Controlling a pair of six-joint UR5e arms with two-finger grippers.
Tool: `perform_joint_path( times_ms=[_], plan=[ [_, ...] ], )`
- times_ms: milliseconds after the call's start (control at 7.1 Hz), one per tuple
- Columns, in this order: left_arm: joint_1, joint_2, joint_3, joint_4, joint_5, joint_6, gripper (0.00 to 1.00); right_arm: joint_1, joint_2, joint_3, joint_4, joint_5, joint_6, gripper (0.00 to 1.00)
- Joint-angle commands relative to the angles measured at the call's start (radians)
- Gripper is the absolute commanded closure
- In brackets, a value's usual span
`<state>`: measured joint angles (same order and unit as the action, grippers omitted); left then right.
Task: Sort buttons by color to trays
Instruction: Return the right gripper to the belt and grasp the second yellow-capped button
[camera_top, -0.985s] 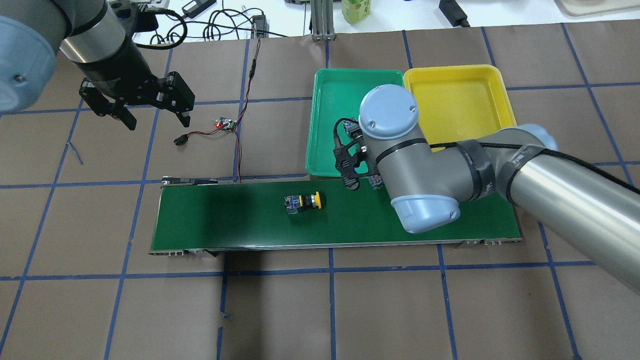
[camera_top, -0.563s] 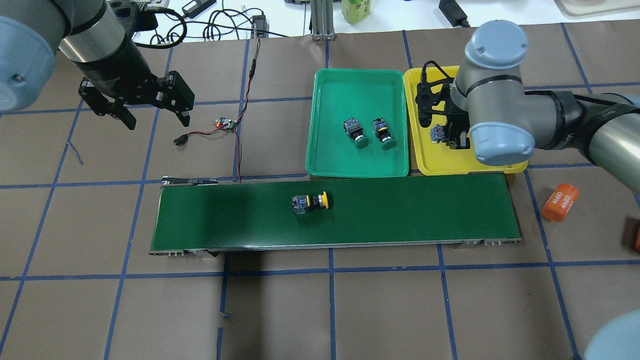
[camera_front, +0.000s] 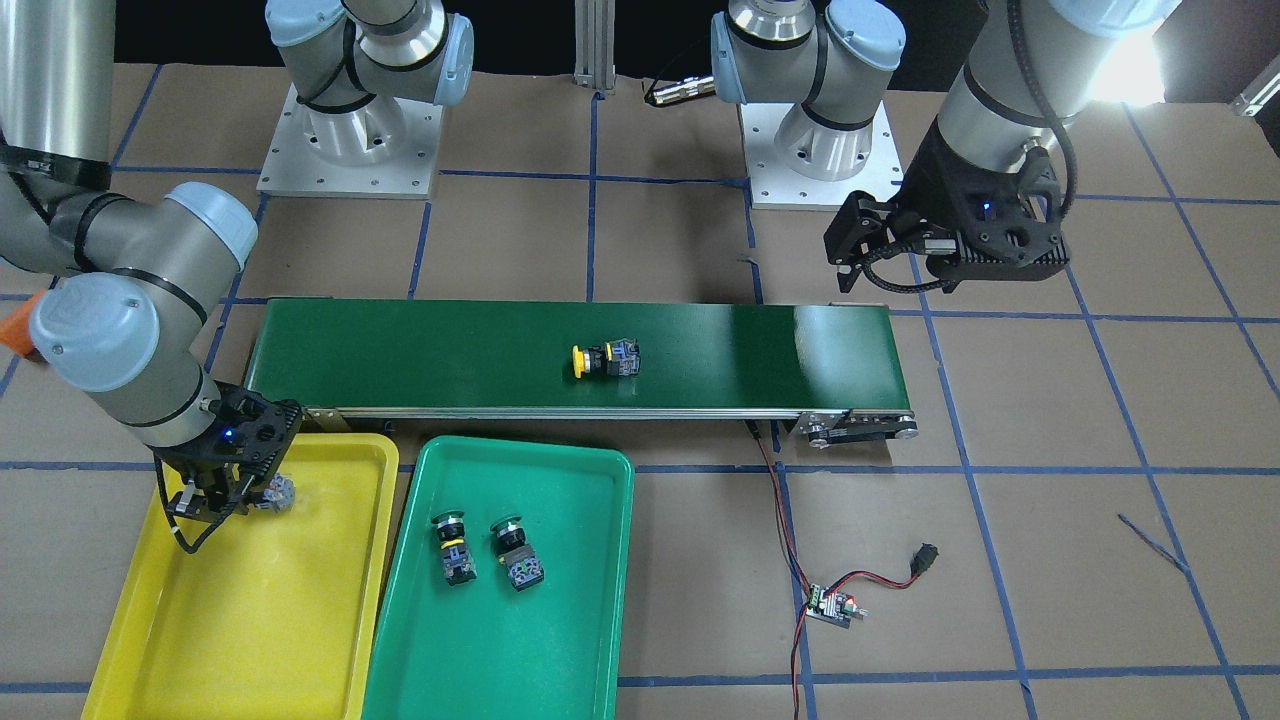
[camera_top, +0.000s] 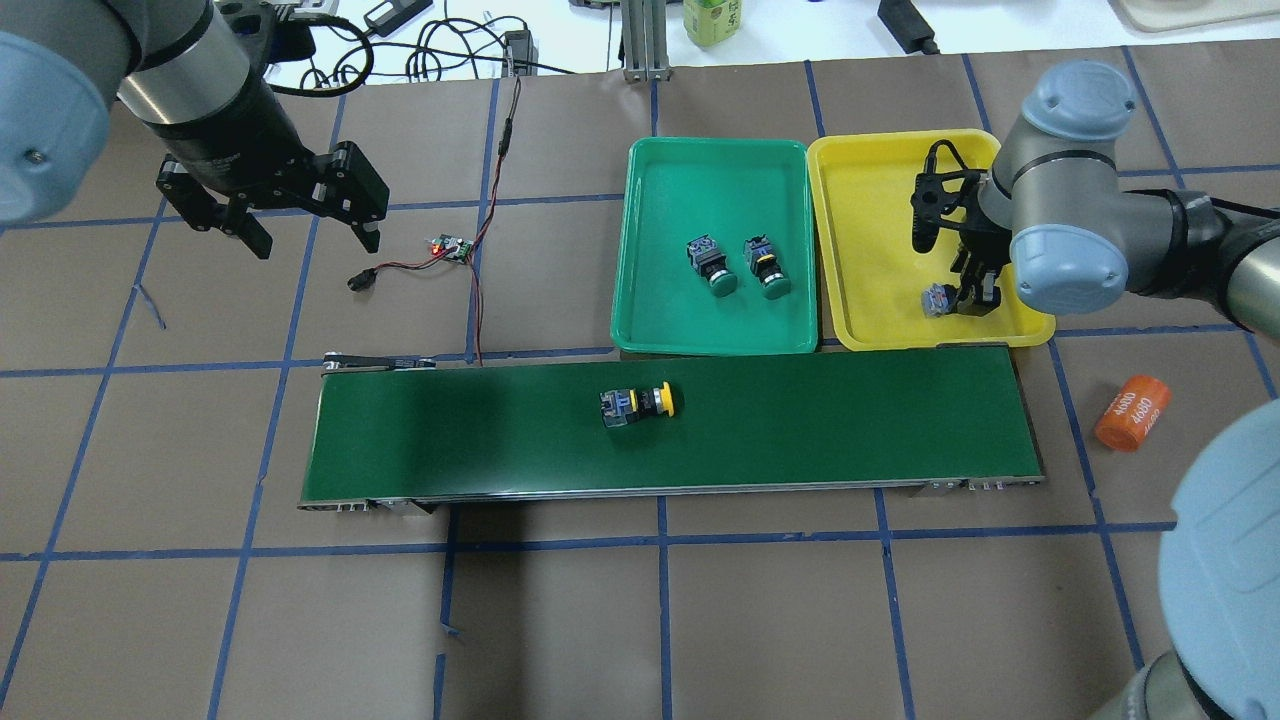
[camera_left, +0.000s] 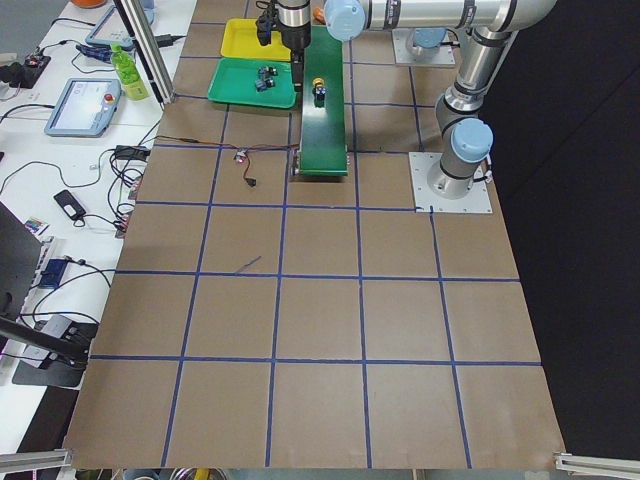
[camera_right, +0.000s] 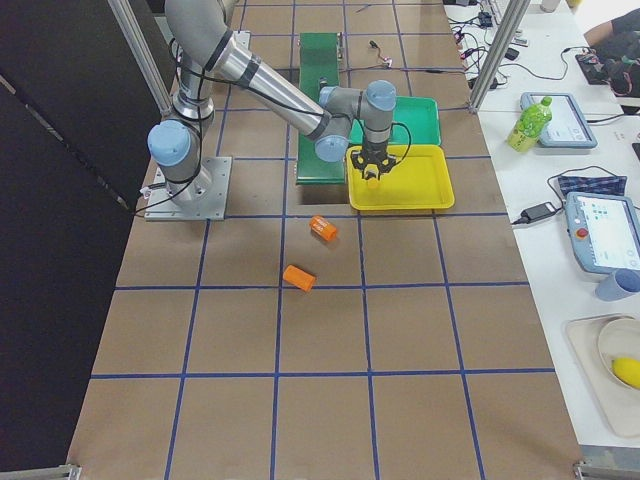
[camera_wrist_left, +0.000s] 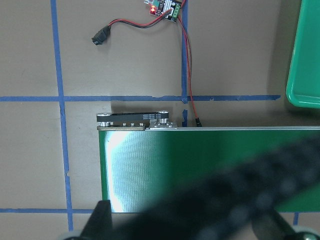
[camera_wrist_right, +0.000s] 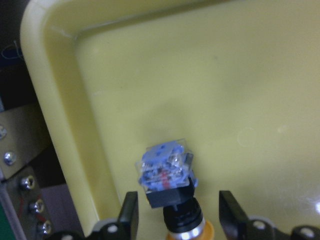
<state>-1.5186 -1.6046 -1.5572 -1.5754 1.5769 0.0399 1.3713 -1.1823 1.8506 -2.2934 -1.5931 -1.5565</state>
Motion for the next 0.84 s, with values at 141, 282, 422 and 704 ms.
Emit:
perform_joint_path(
  times_ms=[141,282,422,704],
  plan=[
    [0.000,0.000,0.000,0.000,0.000,0.000,0.00,0.041,-0.089,0.007,0.061,0.032,0.001,0.03],
    [0.000,-0.001,0.003,0.002,0.000,0.000,0.00,0.105,-0.155,0.013,0.172,0.021,0.019,0.00],
    [0.000,-0.005,0.003,0.003,-0.002,-0.002,0.00,0.176,-0.202,0.025,0.204,0.015,0.029,0.00],
    [0.000,-0.003,0.011,0.002,-0.003,-0.012,0.00,0.299,-0.284,0.119,0.203,-0.020,0.134,0.00]
  ],
)
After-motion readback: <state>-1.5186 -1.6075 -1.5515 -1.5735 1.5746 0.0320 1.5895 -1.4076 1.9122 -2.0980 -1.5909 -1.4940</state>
